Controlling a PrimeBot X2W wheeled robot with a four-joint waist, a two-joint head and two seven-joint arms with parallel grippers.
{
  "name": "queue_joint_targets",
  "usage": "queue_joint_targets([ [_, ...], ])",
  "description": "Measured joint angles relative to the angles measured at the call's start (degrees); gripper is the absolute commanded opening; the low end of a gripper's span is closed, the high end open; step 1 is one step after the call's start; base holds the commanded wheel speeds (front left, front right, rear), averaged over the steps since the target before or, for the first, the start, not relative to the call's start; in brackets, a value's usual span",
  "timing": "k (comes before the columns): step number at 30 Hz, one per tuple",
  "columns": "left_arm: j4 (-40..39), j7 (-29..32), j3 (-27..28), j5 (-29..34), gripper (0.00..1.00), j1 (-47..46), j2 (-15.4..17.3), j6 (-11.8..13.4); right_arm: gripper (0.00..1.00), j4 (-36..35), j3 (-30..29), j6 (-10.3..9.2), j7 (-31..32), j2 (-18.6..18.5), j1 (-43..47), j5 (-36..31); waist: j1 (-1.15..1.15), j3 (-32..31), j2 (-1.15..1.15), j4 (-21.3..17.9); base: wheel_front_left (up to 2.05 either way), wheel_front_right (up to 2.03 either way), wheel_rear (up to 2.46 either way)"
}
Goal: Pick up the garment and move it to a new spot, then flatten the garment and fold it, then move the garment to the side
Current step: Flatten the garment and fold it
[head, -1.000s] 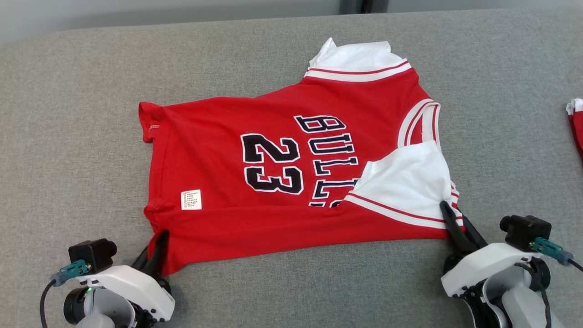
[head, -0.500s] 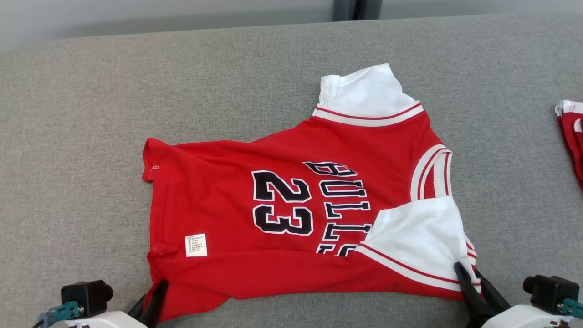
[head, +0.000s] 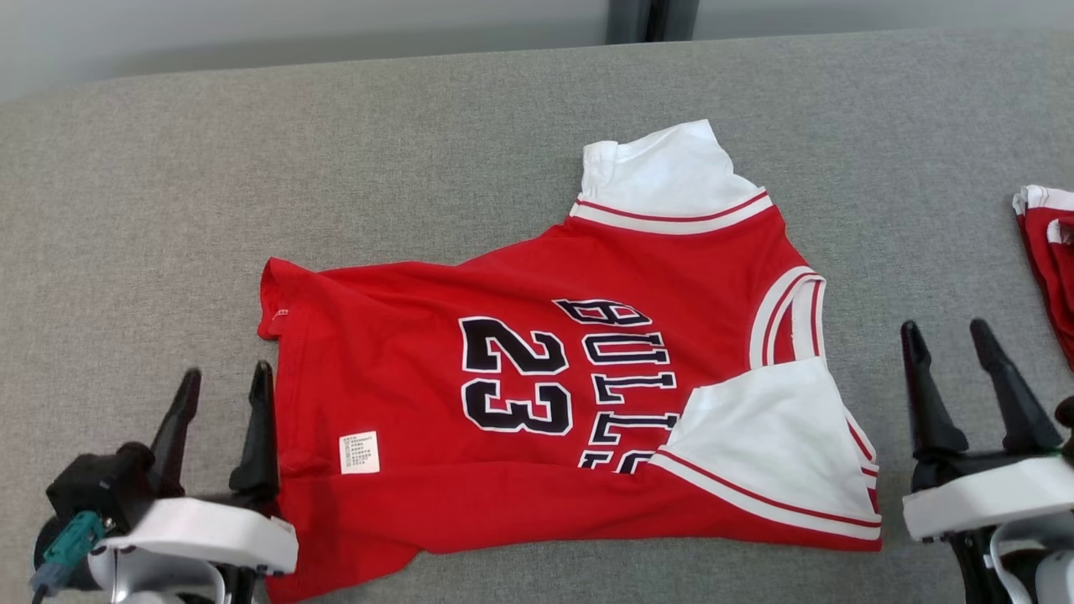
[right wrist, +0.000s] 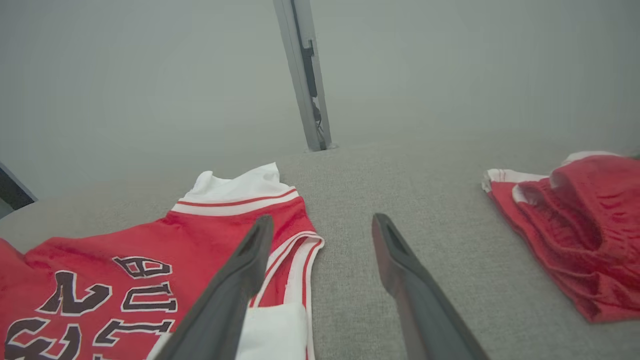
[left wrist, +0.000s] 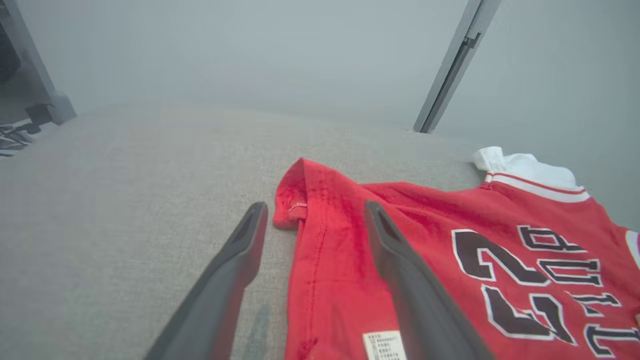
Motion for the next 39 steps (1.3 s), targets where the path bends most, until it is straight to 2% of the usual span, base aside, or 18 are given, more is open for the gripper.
queue_joint_targets([
  [3,2.6,-2.9,-0.5,3.4,1.0,-5.0,0.6,0.7,1.0,-1.1,0.3,0.0,-0.1,-0.4,-3.5,-2.4,0.0,-0.3,0.0,-0.4,0.0,0.0,0.0],
  [10,4.8,-2.9,-1.0,3.8,1.0,-7.3,0.9,0.5,1.0,-0.8,1.2,0.0,0.0,-0.1,-4.0,-2.2,0.0,0.1,0.0,-0.6,0.0,0.0,0.0],
  [13,5.9,-1.6,-1.1,3.4,1.0,-10.9,1.6,-0.5,1.0,-0.6,1.5,0.0,0.0,0.1,-4.3,-1.9,0.0,1.1,0.0,-0.6,0.0,0.0,0.0],
  [16,9.2,2.0,-1.4,2.2,1.0,-16.6,2.5,-2.3,1.0,-0.3,2.5,0.0,-0.1,0.2,-5.5,-1.6,0.0,2.4,0.0,-0.9,0.0,0.0,0.0],
  [20,20.4,10.9,-1.4,-1.8,1.0,-26.6,4.3,-5.9,1.0,1.1,4.4,0.0,-0.6,0.5,-7.5,-0.5,0.0,4.8,0.0,-2.8,0.0,0.0,0.0],
  [25,30.4,18.5,-1.6,-6.0,0.98,-31.3,4.8,-9.5,1.0,3.5,4.5,0.0,-1.7,0.6,-8.0,0.5,0.0,6.7,0.0,-4.8,0.0,0.0,0.0],
  [26,30.9,18.9,-1.6,-6.6,0.59,-31.5,4.6,-9.8,1.0,3.9,4.3,0.0,-1.9,0.6,-8.1,0.7,0.0,6.7,0.0,-4.8,0.0,0.0,0.0],
  [27,31.4,19.8,-1.7,-7.1,0.33,-31.6,4.5,-10.3,1.0,4.1,4.3,0.0,-1.9,0.6,-8.1,0.8,0.0,6.7,0.0,-4.7,0.0,0.0,0.0],
  [28,31.9,20.7,-1.7,-7.8,0.0,-31.8,4.4,-10.4,1.0,4.3,4.2,0.0,-2.1,0.6,-8.1,0.8,0.0,6.7,0.0,-4.6,0.0,0.0,0.0],
  [32,33.0,21.1,-1.6,-8.9,0.0,-32.2,4.8,-11.7,1.0,4.7,4.8,0.0,-1.8,-0.2,-10.5,1.5,0.0,6.8,0.0,-4.3,0.0,0.0,0.0],
  [33,32.3,19.4,-1.5,-8.6,0.0,-33.1,5.0,-12.0,1.0,5.1,4.4,0.0,-1.6,-2.5,-14.1,2.0,0.0,6.9,0.0,-4.2,0.0,0.0,0.0],
  [39,30.1,17.6,-2.7,-7.6,0.0,-35.5,4.6,-12.8,1.0,11.9,4.5,0.0,0.9,-8.3,-28.0,4.7,0.0,7.8,0.0,-2.8,0.0,0.0,0.0],
])
